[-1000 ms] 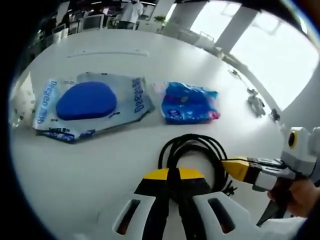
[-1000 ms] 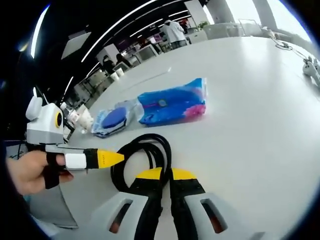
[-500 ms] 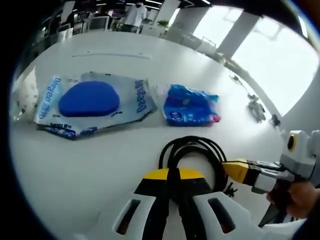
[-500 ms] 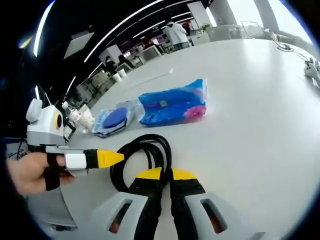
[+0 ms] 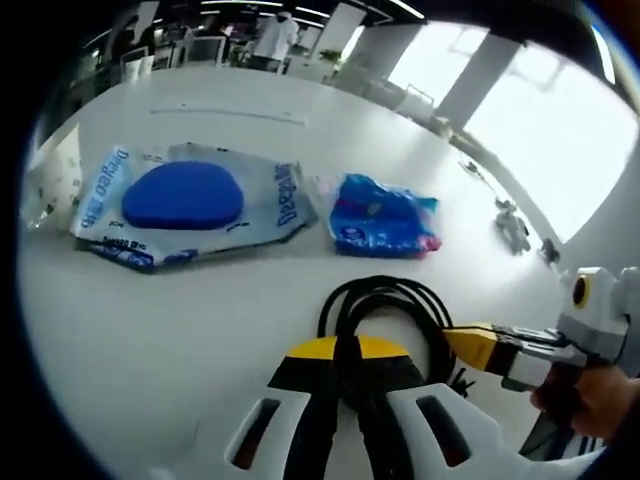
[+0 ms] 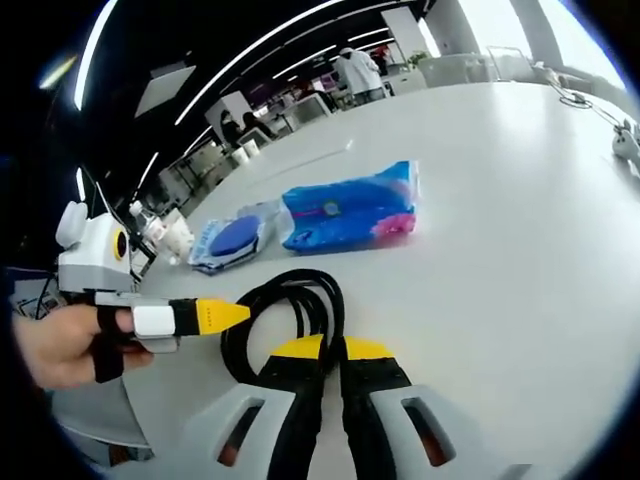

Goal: Arrange the tabletop items into an orderly group along one side of the table until the central work area is clear of visible clutter.

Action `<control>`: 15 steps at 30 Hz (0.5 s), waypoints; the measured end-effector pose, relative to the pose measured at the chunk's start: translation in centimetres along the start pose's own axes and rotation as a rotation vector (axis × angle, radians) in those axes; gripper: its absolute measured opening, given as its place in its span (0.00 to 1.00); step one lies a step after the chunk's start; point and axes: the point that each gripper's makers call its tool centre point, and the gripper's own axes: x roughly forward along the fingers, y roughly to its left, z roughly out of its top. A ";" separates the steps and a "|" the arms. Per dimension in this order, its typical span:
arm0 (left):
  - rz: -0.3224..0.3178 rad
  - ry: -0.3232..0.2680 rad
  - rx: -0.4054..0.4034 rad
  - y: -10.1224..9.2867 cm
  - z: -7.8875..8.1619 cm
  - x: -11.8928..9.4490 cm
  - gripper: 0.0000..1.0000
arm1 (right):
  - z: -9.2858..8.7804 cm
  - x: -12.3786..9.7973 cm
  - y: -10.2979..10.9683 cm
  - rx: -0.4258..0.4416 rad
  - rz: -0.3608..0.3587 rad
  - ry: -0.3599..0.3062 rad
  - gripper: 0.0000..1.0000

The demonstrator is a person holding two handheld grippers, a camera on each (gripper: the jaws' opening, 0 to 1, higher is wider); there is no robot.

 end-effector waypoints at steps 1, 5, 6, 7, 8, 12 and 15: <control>0.001 -0.001 -0.001 0.0 0.0 0.0 0.01 | 0.0 0.0 0.0 0.001 0.002 0.000 0.03; -0.007 -0.075 -0.035 -0.3 1.3 -0.7 0.17 | 0.9 -0.4 0.0 -0.122 0.006 -0.032 0.09; -0.014 -0.094 -0.024 -0.4 1.7 -1.0 0.27 | 1.4 -0.7 0.3 -0.140 0.021 -0.059 0.13; -0.025 -0.100 -0.014 -0.5 2.0 -1.4 0.34 | 1.7 -0.9 0.6 -0.145 0.035 -0.077 0.17; -0.031 -0.111 0.005 -0.5 2.2 -1.7 0.40 | 2.0 -1.1 0.9 -0.142 0.051 -0.091 0.20; -0.042 -0.172 0.054 -0.1 3.4 -4.6 0.60 | 3.0 -2.1 1.4 -0.117 0.096 -0.138 0.35; -0.051 -0.223 0.100 0.2 3.9 -7.9 0.78 | 3.3 -3.5 2.0 -0.129 0.118 -0.146 0.48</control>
